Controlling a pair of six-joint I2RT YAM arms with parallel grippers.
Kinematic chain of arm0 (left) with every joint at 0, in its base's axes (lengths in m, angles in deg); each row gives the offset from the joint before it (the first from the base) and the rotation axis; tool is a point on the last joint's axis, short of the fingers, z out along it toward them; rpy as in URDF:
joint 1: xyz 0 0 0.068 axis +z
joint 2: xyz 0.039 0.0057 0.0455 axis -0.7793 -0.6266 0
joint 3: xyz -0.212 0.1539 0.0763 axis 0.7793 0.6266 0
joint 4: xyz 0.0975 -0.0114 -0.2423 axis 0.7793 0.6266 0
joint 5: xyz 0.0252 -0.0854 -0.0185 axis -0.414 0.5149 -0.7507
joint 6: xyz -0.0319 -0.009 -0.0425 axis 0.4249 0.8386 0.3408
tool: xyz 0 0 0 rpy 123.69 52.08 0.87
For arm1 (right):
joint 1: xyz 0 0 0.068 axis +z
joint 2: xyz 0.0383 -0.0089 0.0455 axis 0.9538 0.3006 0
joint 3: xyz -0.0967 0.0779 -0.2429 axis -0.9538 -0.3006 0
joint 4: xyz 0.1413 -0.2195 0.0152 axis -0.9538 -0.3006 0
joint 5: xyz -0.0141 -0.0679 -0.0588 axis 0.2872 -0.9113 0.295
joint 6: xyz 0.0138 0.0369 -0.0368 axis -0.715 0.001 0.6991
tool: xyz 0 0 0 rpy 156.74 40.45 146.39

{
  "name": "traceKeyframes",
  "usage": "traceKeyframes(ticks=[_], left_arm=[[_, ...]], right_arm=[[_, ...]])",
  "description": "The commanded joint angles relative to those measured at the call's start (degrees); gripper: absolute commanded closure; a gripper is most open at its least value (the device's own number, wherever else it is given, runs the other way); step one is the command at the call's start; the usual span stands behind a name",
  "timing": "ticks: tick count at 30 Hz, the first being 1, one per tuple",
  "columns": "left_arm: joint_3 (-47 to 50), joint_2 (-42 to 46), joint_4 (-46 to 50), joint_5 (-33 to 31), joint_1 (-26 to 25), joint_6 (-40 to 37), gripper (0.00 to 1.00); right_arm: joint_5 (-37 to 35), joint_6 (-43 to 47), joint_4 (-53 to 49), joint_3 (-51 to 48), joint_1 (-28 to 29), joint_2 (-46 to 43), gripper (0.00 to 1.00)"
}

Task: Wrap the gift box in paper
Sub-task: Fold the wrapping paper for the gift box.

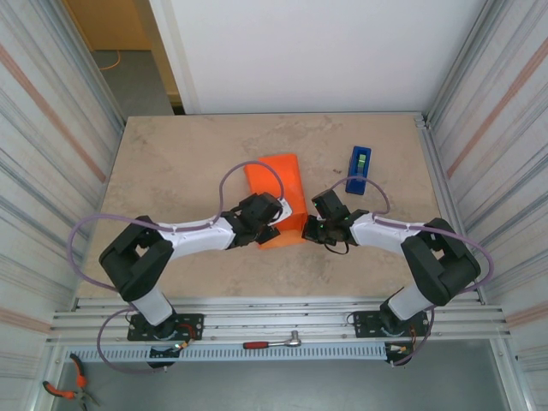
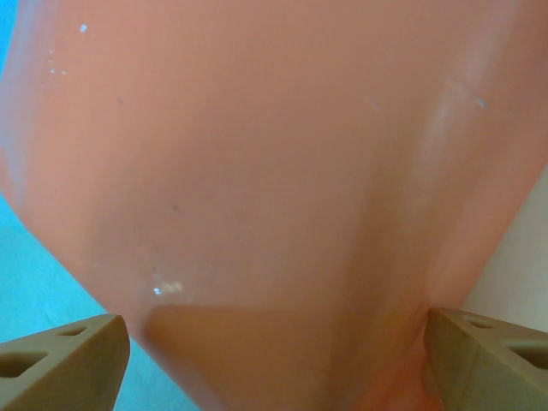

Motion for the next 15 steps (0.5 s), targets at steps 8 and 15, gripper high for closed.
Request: traceKeyframes(ticks=[8,15], left_arm=[[0.03,-1.13,-0.59,-2.73,-0.75,-0.11,0.11],[-0.20,-1.58,-0.49,-3.18,-0.86,-0.22,0.11]], right_arm=[[3.28,-0.70,2.58,1.03,0.54,-2.27,1.00],[4.84,-2.01,5.20,0.76,0.52,-1.85,1.00]])
